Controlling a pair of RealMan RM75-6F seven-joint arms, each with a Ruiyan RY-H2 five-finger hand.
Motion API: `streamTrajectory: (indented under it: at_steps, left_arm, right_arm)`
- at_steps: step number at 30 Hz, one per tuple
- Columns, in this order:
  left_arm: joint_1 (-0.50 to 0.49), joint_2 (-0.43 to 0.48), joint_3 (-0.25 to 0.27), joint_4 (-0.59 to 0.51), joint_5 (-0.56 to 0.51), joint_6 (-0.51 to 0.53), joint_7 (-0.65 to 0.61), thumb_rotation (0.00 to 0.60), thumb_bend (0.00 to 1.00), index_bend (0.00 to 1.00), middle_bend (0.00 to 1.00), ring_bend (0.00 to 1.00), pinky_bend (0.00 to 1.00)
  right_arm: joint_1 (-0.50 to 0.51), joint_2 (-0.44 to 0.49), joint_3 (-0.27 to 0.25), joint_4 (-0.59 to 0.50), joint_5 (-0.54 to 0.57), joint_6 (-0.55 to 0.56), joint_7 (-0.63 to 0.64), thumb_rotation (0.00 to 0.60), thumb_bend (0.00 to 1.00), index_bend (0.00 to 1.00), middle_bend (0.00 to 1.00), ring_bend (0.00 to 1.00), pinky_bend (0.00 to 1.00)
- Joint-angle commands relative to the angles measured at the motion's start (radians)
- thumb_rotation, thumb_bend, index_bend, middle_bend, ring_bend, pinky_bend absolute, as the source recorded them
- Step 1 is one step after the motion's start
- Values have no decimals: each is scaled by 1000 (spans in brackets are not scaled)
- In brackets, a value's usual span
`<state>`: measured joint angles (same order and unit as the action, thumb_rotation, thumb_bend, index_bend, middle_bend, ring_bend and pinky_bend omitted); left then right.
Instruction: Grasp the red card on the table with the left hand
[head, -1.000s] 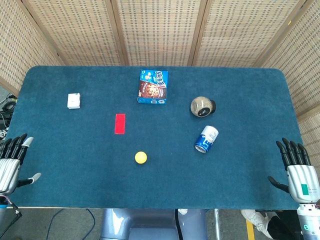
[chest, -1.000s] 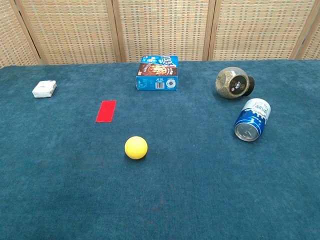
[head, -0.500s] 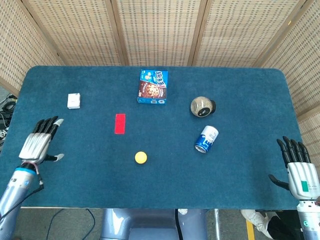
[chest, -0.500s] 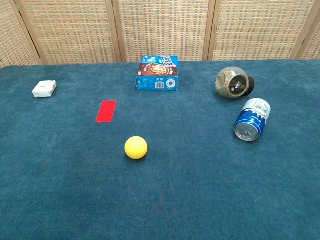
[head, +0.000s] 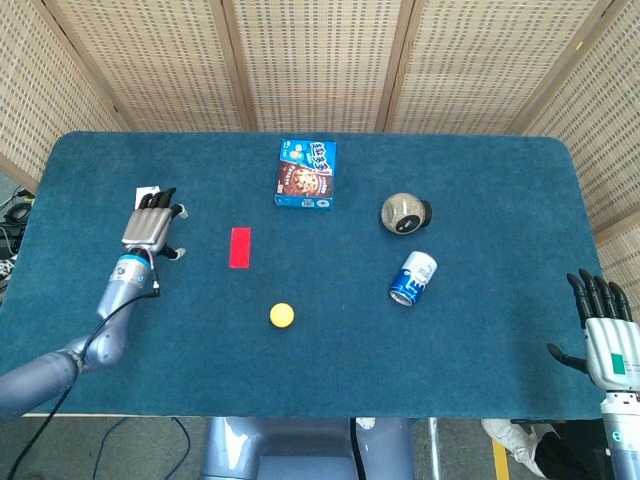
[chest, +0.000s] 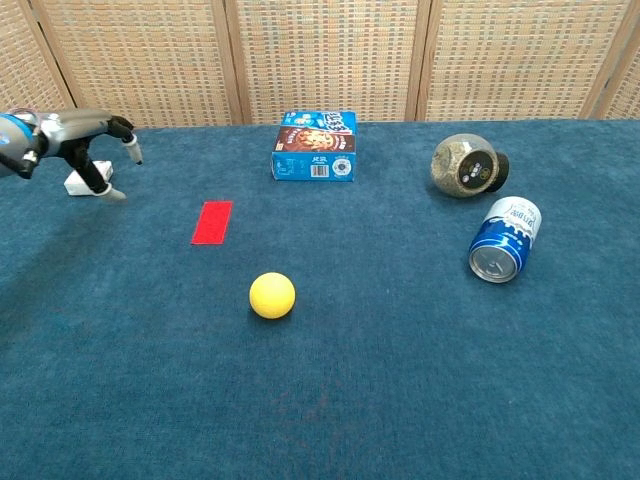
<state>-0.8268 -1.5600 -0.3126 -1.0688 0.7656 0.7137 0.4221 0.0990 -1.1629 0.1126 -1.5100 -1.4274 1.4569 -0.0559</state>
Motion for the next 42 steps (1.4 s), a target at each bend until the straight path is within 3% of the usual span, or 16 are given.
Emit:
streamTrajectory:
  at_steps: [1,14,42]
  left_arm:
    - [-97,-117,-14,157,-59,-75,21,600,286,322,0,0,0]
    - [-223,-277,-29,411,-146,-203,-1,600,482,347,0,0,0]
    - [-278,-368,-27,562,-170,-279,-14,600,462,350,0,0,0]
  right_arm:
    - [2,-4,1,3,6,-5,-7,600,0,28,0,0,0]
    - [6,-7,4,16,33,-26,-6,600,0,46,0,0,0]
    - [2,6,6,26,45,-37,39,600,0,52,0,0,0]
